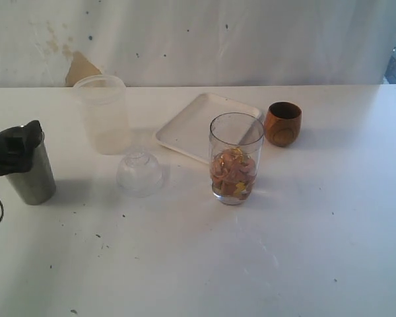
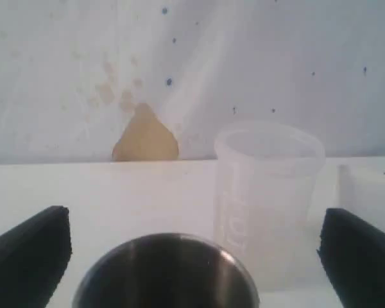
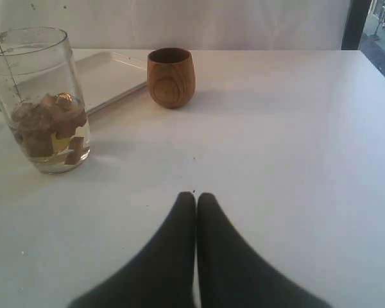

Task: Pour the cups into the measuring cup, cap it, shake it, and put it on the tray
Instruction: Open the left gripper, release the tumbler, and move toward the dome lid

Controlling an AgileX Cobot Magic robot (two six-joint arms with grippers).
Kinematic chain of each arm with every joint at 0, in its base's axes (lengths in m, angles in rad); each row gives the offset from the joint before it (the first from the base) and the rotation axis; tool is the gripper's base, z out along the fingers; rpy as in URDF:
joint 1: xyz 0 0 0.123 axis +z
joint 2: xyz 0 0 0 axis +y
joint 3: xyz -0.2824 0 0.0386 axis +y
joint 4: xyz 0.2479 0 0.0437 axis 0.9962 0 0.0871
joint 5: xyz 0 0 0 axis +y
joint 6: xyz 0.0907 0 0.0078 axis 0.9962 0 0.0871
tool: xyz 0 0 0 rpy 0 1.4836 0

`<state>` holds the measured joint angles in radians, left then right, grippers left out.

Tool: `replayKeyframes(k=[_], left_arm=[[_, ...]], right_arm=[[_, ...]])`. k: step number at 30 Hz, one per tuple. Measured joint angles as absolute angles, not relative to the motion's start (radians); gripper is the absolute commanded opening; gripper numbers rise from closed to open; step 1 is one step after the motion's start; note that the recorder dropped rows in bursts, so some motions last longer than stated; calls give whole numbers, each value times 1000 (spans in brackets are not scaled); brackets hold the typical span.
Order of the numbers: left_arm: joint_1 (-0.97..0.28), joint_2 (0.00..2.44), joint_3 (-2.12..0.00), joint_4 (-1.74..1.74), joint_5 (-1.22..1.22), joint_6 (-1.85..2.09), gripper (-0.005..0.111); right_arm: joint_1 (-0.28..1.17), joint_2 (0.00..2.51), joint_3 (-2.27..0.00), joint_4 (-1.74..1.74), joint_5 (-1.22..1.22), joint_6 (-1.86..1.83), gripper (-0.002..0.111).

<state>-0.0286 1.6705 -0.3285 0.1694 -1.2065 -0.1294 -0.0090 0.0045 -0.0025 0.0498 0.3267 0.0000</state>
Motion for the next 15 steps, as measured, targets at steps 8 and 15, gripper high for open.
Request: replayKeyframes(k=[8, 15], left_arm=[[-27, 1510, -317, 209, -1209, -225, 105], [-63, 1443, -485, 587, -1022, -532, 105]], right_arm=[[-9, 4, -2, 50, 327, 5, 0], [-9, 4, -2, 50, 327, 7, 0]])
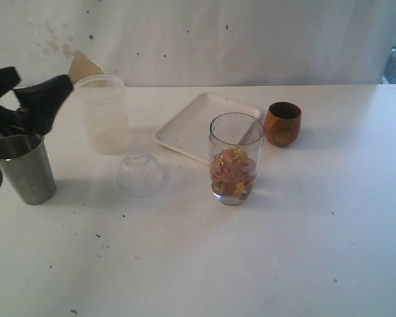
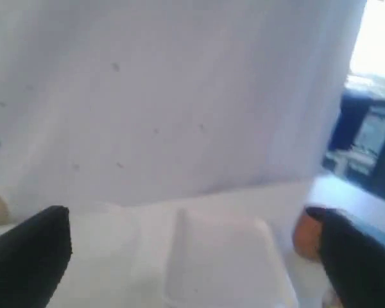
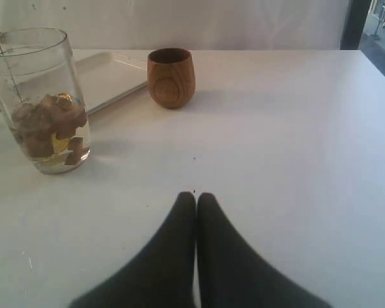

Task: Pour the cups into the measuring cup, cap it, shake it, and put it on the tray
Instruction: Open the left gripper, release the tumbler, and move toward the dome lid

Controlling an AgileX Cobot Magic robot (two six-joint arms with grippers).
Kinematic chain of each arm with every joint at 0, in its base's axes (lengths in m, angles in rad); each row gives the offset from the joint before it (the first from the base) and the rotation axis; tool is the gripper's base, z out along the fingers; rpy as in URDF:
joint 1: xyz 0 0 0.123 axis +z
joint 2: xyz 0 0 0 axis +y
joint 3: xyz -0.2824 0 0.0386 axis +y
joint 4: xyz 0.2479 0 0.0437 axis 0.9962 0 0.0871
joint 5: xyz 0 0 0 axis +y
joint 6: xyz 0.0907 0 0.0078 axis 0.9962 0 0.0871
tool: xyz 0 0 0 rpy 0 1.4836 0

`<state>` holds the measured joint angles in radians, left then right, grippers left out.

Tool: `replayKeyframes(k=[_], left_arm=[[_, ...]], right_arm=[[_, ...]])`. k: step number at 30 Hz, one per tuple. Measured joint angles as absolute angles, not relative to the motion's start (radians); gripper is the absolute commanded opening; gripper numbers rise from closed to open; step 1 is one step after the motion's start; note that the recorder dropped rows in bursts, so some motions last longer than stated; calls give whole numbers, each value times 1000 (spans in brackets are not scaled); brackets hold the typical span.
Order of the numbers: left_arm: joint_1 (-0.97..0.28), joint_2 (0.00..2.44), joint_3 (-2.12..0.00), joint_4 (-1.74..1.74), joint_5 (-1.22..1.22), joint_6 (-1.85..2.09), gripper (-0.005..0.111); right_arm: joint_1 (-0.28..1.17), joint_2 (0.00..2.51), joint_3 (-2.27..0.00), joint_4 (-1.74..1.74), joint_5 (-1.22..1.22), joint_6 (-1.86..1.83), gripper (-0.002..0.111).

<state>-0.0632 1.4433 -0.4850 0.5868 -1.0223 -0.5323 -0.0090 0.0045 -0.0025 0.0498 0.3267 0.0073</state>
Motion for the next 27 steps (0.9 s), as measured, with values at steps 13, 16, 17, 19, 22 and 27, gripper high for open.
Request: replayKeyframes(k=[13, 16, 17, 19, 22, 27], left_arm=[[-309, 1618, -736, 930, -486, -713, 105], [-309, 1749, -739, 910, -580, -731, 105], [-309, 1768, -739, 891, -600, -719, 105], [-309, 1824, -747, 771, -635, -652, 105], [-309, 1867, -764, 659, -636, -580, 105], [-309, 1927, -808, 608, -639, -529, 105]], right_arm=[[-9, 4, -2, 50, 327, 7, 0], [-9, 4, -2, 50, 327, 7, 0], [-9, 4, -2, 50, 327, 7, 0], [-9, 4, -2, 50, 327, 7, 0], [-9, 4, -2, 50, 327, 7, 0], [-9, 4, -2, 50, 327, 7, 0]])
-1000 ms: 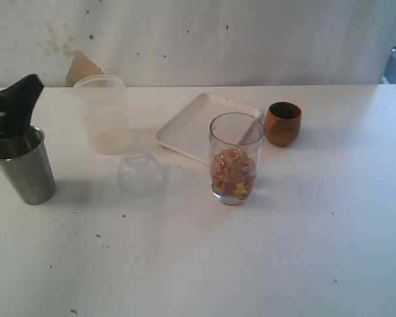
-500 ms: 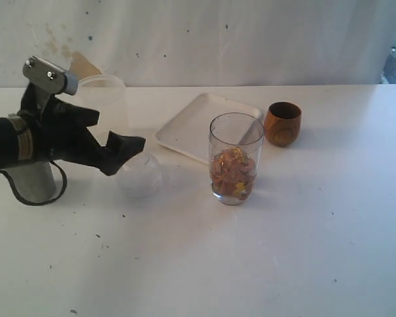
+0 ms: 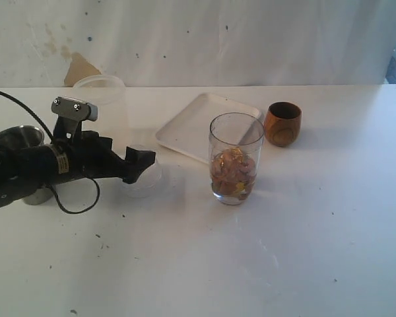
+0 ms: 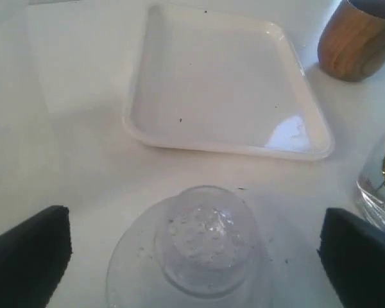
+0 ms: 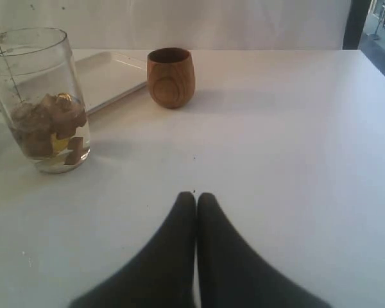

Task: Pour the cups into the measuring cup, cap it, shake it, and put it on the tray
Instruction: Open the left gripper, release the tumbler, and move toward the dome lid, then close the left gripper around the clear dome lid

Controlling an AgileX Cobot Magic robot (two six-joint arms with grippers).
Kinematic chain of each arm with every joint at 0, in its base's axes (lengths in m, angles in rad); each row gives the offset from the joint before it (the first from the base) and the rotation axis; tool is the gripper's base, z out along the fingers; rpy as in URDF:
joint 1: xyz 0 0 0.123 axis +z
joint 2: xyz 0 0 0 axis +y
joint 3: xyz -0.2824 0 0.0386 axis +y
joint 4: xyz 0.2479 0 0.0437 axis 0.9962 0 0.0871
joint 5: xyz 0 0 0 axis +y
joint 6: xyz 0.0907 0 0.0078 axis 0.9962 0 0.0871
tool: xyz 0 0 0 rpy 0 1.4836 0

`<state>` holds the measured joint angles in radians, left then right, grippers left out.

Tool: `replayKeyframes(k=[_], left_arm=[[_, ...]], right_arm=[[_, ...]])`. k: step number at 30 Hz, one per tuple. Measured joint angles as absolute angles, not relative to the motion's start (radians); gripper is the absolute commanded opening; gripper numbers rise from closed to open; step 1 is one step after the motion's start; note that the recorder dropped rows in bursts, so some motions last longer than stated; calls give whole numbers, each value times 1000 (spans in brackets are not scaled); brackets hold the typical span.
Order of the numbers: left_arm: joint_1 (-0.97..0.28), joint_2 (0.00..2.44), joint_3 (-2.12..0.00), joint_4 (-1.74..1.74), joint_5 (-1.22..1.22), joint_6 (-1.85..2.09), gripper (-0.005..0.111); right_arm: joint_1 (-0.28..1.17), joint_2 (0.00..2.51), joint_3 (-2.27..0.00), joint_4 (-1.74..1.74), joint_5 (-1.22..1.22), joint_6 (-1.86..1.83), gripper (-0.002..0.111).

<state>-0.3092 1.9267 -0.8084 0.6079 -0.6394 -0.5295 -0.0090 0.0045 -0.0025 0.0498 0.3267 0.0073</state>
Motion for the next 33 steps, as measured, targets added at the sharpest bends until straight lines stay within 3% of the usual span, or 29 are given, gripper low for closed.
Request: replayKeyframes(k=[22, 25, 27, 33], left_arm=[[-309, 1987, -825, 640, -706, -525, 103], [-309, 1987, -826, 640, -710, -525, 89], [-309, 1987, -826, 642, -712, -525, 72], [-309, 1987, -828, 712, -733, -523, 1]], right_arm=[[-9, 4, -2, 50, 327, 7, 0], [-9, 4, -2, 50, 327, 7, 0], [-9, 4, -2, 50, 327, 7, 0], [-9, 4, -2, 50, 327, 7, 0]])
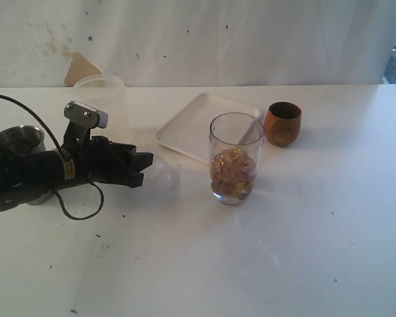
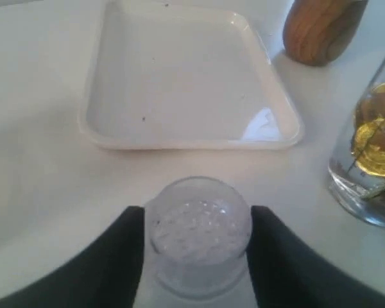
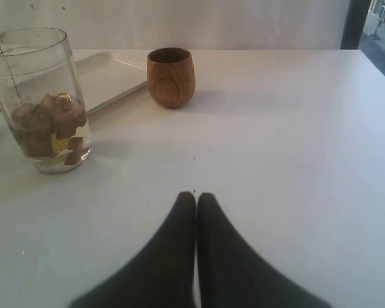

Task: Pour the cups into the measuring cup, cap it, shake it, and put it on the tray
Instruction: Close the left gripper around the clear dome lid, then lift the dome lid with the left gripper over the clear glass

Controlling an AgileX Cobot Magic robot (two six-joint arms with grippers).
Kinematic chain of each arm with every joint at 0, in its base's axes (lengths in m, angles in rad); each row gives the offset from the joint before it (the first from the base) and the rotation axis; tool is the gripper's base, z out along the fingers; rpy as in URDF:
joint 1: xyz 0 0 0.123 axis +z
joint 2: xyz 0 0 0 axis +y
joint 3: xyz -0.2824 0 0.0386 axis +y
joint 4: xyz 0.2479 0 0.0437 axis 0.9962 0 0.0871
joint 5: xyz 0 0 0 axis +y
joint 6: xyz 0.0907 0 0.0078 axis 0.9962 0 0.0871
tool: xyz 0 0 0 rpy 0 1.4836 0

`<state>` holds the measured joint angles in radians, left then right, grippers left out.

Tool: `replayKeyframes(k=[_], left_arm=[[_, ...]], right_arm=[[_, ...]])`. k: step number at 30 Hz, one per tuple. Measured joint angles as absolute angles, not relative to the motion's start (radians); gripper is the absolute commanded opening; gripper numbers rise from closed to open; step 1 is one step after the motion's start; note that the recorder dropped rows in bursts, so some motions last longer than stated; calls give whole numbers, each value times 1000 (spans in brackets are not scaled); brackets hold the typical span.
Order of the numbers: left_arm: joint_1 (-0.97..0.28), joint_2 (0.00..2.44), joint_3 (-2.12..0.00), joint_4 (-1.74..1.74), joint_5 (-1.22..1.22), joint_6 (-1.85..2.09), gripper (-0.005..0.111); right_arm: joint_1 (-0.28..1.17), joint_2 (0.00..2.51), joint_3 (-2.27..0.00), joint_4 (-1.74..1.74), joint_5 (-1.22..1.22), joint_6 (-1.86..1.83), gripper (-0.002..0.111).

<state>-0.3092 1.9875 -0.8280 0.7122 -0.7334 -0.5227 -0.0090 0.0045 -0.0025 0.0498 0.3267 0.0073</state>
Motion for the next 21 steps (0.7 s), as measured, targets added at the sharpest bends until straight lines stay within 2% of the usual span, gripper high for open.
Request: replayKeyframes(k=[9, 21], left_arm=[[-309, 1937, -828, 880, -732, -590, 0], [-314, 1636, -855, 898, -657, -702, 0]], right_arm=[[-9, 4, -2, 50, 327, 7, 0], [-9, 4, -2, 50, 327, 7, 0]])
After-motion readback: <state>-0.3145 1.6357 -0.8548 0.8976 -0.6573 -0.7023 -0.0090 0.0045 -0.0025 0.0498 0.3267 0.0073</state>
